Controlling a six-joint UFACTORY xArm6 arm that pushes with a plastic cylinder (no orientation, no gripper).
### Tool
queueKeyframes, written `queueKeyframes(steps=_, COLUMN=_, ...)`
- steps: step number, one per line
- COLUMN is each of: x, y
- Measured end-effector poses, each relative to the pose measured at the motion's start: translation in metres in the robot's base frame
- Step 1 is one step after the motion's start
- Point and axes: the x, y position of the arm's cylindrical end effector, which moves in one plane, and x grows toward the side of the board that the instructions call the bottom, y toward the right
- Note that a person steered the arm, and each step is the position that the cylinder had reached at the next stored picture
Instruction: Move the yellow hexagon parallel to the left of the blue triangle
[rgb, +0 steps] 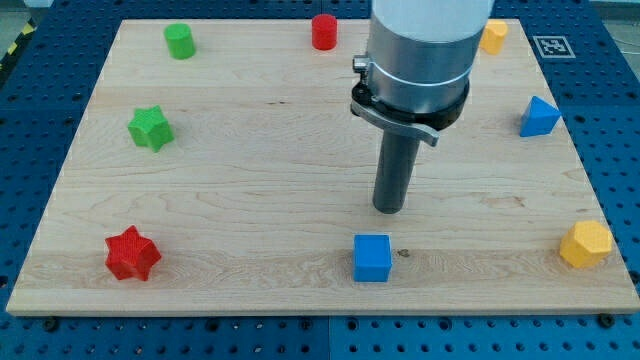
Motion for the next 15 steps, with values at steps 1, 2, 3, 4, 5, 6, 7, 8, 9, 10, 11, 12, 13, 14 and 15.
queueKeyframes(steps=1, x=-0.005, y=0.0)
queueKeyframes(steps=2, x=-0.017, y=0.005)
queueKeyframes(steps=3, x=-0.028, y=0.033)
queueKeyframes(steps=4, x=-0.029, y=0.042)
queueKeyframes(steps=5, x=-0.029, y=0.06)
queueKeyframes(steps=6, x=-0.029, y=0.09)
queueKeyframes(steps=7, x=-0.029, y=0.133)
queueKeyframes(steps=8, x=-0.029, y=0.179)
queueKeyframes(steps=9, x=-0.023, y=0.213)
queueKeyframes(steps=10, x=0.003, y=0.216)
queueKeyframes(steps=11, x=0.021, y=0.221)
queueKeyframes(steps=12, x=0.032, y=0.235)
queueKeyframes(steps=13, x=0.047, y=0.247)
queueKeyframes(steps=14, x=0.069, y=0.248)
queueKeyframes(steps=15, x=0.073, y=0.218)
